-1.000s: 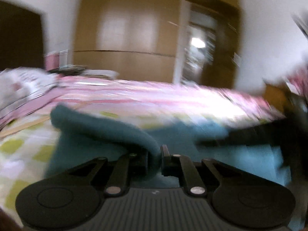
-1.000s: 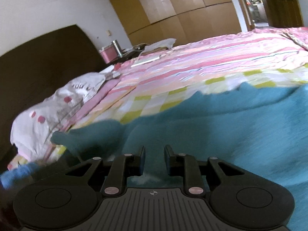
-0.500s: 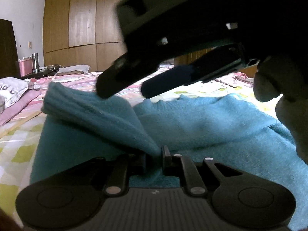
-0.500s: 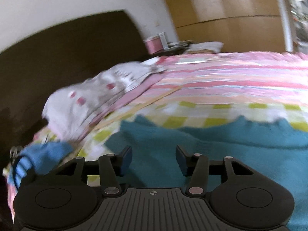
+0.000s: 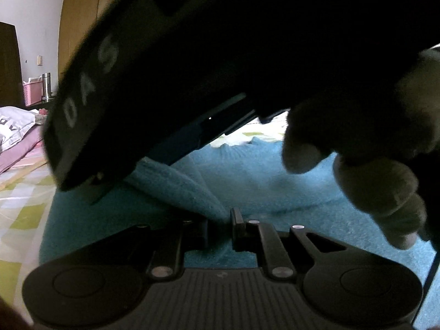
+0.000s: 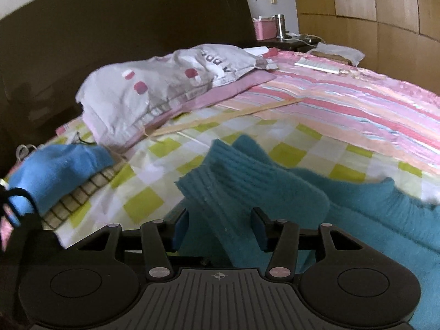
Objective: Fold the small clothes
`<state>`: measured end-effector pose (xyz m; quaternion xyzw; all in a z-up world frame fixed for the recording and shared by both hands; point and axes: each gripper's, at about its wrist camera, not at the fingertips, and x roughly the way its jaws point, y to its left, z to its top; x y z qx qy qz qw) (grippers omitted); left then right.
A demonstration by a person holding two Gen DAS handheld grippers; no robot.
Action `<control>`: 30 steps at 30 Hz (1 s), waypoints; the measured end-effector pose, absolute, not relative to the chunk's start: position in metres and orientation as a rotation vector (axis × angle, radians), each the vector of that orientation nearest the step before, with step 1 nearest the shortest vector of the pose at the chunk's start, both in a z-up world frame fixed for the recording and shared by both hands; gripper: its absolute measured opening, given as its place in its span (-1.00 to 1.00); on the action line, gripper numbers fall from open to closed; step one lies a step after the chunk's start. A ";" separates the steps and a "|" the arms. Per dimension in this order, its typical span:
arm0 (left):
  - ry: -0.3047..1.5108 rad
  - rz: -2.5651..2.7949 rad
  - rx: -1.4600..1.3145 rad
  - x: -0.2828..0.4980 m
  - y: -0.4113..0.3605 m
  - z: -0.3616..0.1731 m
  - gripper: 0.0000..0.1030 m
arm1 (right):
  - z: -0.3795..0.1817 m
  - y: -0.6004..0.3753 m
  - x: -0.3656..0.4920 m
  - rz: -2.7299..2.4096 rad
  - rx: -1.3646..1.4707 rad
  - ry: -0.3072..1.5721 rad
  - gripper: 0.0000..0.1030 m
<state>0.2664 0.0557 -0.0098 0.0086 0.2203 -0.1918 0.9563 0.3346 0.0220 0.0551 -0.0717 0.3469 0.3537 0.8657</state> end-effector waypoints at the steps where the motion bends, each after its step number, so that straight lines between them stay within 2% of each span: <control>1: 0.447 -0.389 0.016 0.266 0.057 -0.009 -0.63 | 0.054 0.021 0.336 0.723 -0.136 0.731 -0.32; 2: 0.446 -0.389 0.014 0.266 0.057 -0.009 -0.63 | 0.054 0.018 0.339 0.705 -0.112 0.738 -0.58; 3: 0.445 -0.389 0.013 0.266 0.058 -0.009 -0.63 | 0.055 0.014 0.342 0.688 -0.089 0.743 -0.68; 6: 0.433 -0.383 0.010 0.265 0.060 -0.009 -0.63 | 0.060 -0.003 0.348 0.634 -0.039 0.731 -0.78; 22: 0.295 -0.341 -0.086 0.246 0.081 0.013 -0.12 | 0.089 -0.164 0.358 0.244 0.241 0.545 -0.81; 25: 0.345 -0.312 -0.087 0.259 0.086 0.003 -0.10 | 0.075 -0.196 0.354 0.171 0.294 0.534 -0.81; 30: 0.453 -0.274 -0.045 0.273 0.077 -0.015 -0.10 | 0.022 -0.216 0.344 0.102 0.362 0.640 -0.76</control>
